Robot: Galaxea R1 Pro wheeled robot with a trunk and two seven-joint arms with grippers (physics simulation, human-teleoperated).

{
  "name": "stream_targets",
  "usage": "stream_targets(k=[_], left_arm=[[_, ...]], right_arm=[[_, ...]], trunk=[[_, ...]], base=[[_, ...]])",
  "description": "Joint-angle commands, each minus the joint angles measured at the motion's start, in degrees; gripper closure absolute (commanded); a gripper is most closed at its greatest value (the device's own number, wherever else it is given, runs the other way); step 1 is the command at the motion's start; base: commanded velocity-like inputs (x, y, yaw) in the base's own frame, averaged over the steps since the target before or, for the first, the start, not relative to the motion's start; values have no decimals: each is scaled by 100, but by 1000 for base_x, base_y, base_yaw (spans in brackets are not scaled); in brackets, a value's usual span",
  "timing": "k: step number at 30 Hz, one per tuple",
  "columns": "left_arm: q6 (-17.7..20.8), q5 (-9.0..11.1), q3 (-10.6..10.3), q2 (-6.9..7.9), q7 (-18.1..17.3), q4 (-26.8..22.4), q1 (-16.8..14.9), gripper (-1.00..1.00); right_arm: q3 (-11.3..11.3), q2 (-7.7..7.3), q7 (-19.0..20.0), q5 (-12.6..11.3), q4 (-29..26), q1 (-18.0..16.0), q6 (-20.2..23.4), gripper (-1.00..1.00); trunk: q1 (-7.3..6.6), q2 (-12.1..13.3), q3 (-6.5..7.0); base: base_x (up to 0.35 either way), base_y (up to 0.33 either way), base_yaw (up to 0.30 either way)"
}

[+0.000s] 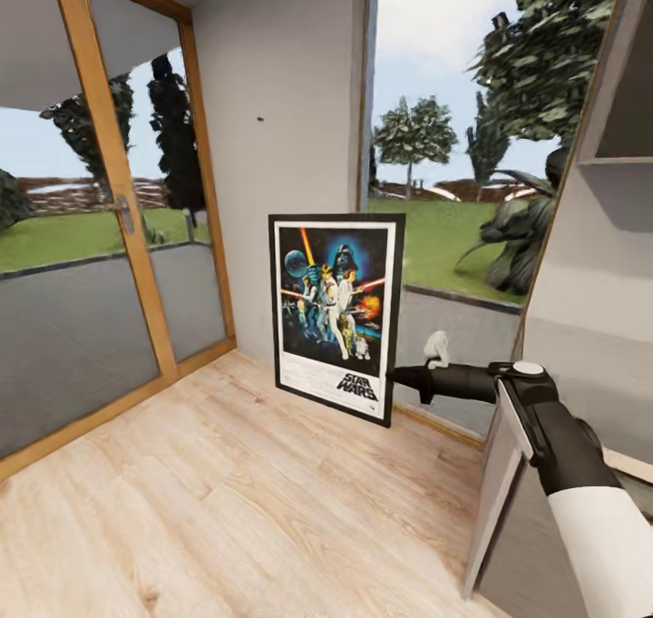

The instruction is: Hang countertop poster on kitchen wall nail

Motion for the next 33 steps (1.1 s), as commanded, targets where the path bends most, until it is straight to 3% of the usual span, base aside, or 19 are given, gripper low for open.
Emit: stream_targets(k=[1, 13, 15, 16, 19, 20, 33], left_arm=[[-12, 0, 5, -1, -5, -3, 1, -100], [-12, 0, -1, -1, -5, -2, 1, -100], [-12, 7, -3, -4, -15, -24, 1, -100], [-6, 15, -12, -10, -35, -36, 1, -100], [-4, 20, -21, -10, -38, -32, 1, -100], [-3, 18, -31, -11, -108, -35, 1, -100], [-3, 17, -38, -9, -127, -37, 1, -100]], right_arm=[[16, 1, 24, 4, -2, -5, 48, 100], [119, 12, 19, 3, 243, 144, -14, 100], [144, 14, 8, -11, 370, 317, -258, 100], [154, 20, 14, -42, 789, 542, -870, 100], [151, 22, 19, -53, 1243, 694, -1237, 100], [149, 33, 36, -64, 1559, 789, -1610, 100], [139, 41, 5, -89, 1951, 812, -1723, 100]], trunk=[[-1, -3, -5], [-1, -3, -5], [-1, -3, -5], [-1, -3, -5], [-67, 117, 49], [-89, 157, 67], [-375, 678, 300]], base=[[-151, 283, 151], [-98, 175, 32], [-7, 11, 1], [-1, 2, 0], [0, 0, 0], [0, 0, 0], [0, 0, 0]])
